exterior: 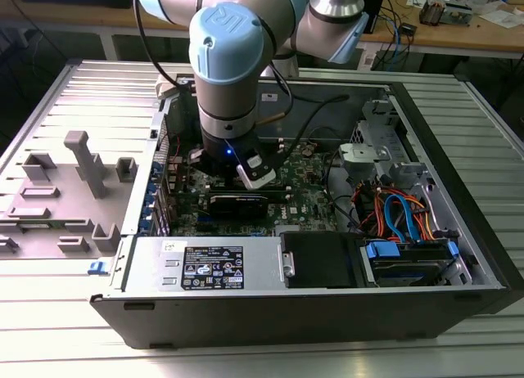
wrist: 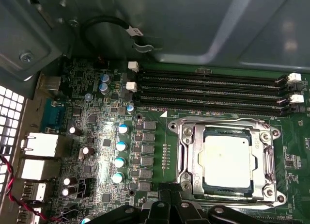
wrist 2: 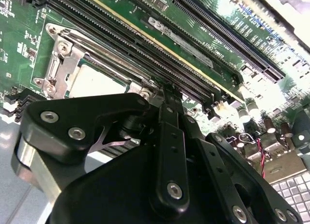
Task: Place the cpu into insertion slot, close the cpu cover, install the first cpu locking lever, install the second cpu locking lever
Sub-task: 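Install the second cpu locking lever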
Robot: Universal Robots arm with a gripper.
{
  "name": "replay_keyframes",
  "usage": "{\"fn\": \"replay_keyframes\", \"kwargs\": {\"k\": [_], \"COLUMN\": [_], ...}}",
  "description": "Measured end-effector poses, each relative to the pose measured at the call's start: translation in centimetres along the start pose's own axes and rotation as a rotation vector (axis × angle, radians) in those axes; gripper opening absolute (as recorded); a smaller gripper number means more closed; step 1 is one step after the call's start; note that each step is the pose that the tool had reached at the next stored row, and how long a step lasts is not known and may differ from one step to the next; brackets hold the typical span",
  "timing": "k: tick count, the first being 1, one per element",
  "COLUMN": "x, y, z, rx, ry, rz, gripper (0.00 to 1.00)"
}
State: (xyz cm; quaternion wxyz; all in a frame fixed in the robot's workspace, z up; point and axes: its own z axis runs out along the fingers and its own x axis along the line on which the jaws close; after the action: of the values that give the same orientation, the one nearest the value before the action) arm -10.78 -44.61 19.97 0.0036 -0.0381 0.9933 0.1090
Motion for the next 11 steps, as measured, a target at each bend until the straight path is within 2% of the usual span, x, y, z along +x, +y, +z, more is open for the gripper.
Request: {"fn": "replay_keyframes", "kwargs": {"k": [3, 6, 11], "x": [0.03, 0.03, 0.01], "y": [-0.41, -0.45, -0.09], "z": [-0.13, -0.27, -1.88], "rx": [0.0009, 0.0006, -0.0008], "ry": [0.0003, 0.0000, 0.0001], "rz": [0.000, 0.000, 0.000], "gripper": [0.11, 0.11, 0.11]}}
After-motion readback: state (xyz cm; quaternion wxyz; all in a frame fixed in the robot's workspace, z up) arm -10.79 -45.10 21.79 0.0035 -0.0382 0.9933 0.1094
